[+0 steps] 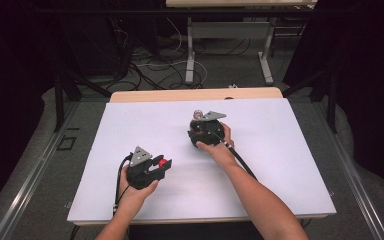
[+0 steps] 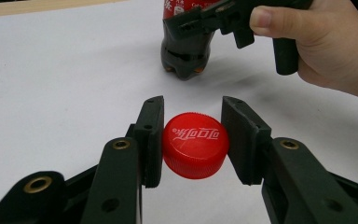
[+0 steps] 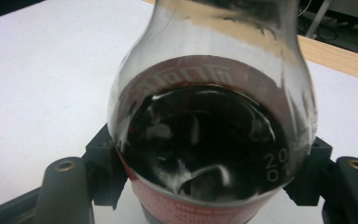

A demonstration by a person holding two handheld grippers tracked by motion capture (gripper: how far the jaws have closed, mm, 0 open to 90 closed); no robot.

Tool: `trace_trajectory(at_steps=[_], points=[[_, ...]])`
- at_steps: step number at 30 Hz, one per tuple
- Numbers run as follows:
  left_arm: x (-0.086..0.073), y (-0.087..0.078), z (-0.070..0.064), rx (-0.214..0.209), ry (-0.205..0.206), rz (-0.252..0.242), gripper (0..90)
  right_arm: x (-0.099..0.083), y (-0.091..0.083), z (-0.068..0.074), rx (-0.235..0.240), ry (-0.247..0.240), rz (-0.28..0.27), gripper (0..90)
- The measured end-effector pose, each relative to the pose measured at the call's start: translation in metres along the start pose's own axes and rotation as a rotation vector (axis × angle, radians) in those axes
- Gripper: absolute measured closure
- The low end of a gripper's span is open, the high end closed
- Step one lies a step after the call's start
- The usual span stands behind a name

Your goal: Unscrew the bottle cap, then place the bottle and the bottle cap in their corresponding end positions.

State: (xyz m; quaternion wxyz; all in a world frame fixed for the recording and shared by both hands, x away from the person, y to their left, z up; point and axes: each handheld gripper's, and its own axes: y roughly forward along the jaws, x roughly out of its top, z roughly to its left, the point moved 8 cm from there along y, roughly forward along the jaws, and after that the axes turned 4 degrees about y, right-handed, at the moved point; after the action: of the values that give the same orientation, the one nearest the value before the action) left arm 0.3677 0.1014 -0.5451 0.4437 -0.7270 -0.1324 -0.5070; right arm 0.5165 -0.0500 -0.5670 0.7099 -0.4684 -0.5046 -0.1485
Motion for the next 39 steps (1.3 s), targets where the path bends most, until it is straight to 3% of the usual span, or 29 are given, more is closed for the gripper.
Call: trace_trajectory(at_steps=[1,3,10,18,23,31,37,39], points=[[0.0,0.0,0.0,0.001,-0.001,0.0,61.2,-0.003,-0.001,0.0,0.001,0.001,0.026,28.8],[0.0,0.0,0.0,0.001,-0.007,0.0,61.1,-0.004,0.0,0.0,0.003,0.006,-0.002,28.8],[-0.001,0.002,0.0,-0.002,-0.001,0.002,61.2,-0.006,0.0,0.0,0.011,0.0,-0.01,28.3],[-0.002,0.006,-0.002,-0.007,0.001,0.011,61.1,-0.007,-0.001,-0.001,0.023,0.0,0.021,26.5],[-0.002,0.012,-0.005,-0.018,0.002,0.016,61.1,-0.007,-0.002,0.0,0.048,0.024,-0.017,19.4],[-0.002,0.033,-0.017,-0.059,0.026,0.033,61.1,-0.01,-0.012,-0.004,0.045,0.08,-0.043,14.2],[-0.004,0.061,-0.031,-0.119,0.013,0.046,61.0,-0.014,-0.033,-0.01,0.039,0.097,-0.083,7.2],[-0.005,0.071,-0.035,-0.123,0.036,0.054,61.0,-0.016,-0.041,-0.013,0.033,0.101,-0.092,2.9]])
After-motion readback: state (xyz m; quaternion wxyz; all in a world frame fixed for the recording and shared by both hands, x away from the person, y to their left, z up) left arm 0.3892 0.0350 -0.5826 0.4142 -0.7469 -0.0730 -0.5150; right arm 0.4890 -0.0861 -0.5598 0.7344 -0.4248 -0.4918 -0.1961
